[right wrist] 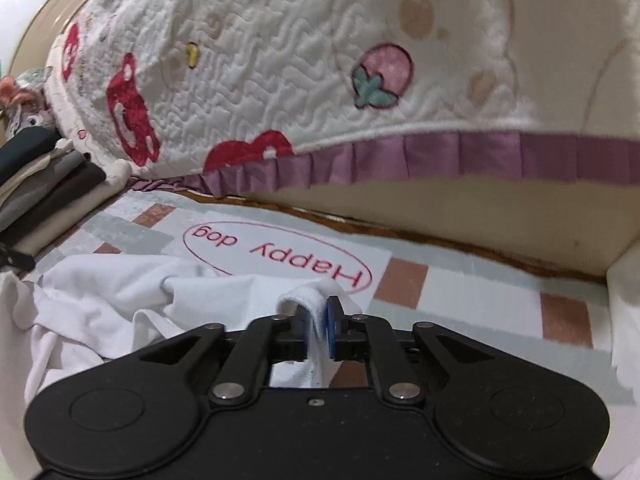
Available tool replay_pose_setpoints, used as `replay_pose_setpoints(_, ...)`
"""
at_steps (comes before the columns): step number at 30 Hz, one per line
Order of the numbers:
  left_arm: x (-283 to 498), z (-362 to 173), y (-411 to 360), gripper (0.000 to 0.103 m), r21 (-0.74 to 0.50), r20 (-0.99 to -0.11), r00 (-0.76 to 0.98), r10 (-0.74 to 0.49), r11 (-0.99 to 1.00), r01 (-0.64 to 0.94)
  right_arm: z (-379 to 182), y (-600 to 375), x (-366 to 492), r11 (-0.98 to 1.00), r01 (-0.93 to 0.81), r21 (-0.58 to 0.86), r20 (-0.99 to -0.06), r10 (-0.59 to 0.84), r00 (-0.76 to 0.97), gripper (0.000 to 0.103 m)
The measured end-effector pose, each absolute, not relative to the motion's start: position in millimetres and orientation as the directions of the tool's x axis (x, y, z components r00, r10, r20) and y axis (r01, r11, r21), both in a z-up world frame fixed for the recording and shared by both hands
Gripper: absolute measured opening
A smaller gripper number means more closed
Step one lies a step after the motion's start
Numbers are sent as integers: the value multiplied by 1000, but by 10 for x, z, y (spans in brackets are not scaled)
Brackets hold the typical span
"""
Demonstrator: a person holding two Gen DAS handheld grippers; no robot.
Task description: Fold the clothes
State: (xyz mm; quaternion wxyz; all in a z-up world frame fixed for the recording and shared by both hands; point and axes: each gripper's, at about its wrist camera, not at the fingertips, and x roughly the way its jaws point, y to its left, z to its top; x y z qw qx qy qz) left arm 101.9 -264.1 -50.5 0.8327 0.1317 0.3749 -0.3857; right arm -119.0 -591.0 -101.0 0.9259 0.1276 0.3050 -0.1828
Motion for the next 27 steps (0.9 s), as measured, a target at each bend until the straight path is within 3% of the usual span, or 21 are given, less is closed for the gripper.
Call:
replay_pose_setpoints(3, 993, -380, -2674, 30, -129, -684, 370, -629, 603, 787, -1077, -5961, -1269, 885, 433, 173, -626, -241, 742, 20)
replay_pose_setpoints(6, 978, -443, -2728, 35, -178, -704, 289, -649, 555, 812, -1152, -6012, -1361, 859, 463, 218, -649, -226, 726, 23)
replay_pose_setpoints(8, 938, -519, -2722, 43, -177, -728, 261, -634, 542, 822, -1204, -6045, -1437, 834, 487, 261, -661, -214, 719, 31)
replay_pose_setpoints(11, 877, -632, -2714, 44, -177, -762, 219, -610, 521, 835, -1308, -6093, -1584, 779, 524, 344, -667, -190, 720, 40)
replay_pose_setpoints(18, 737, -895, -2695, 52, -181, -832, 120, -541, 470, 864, -1607, -6121, -1777, 628, 554, 547, -671, -67, 738, 49)
replay_pose_setpoints(24, 744, -1009, -2594, 56, -171, -852, 121, -510, 489, 855, -1742, -5996, -1592, 631, 537, 560, -678, -23, 735, 54)
replay_pose_setpoints(25, 750, -1030, -2620, 57, -160, -854, 131, -503, 494, 855, -1744, -5972, -1547, 650, 529, 545, -679, -28, 734, 50)
replay_pose_setpoints(26, 756, -1051, -2646, 57, -148, -856, 142, -497, 499, 854, -1724, -5940, -1511, 680, 515, 522, -677, -37, 735, 22)
replay_pose_setpoints(27, 763, -1072, -2671, 57, -136, -858, 153, -490, 504, 853, -1680, -5905, -1484, 712, 503, 489, -675, -56, 736, 9)
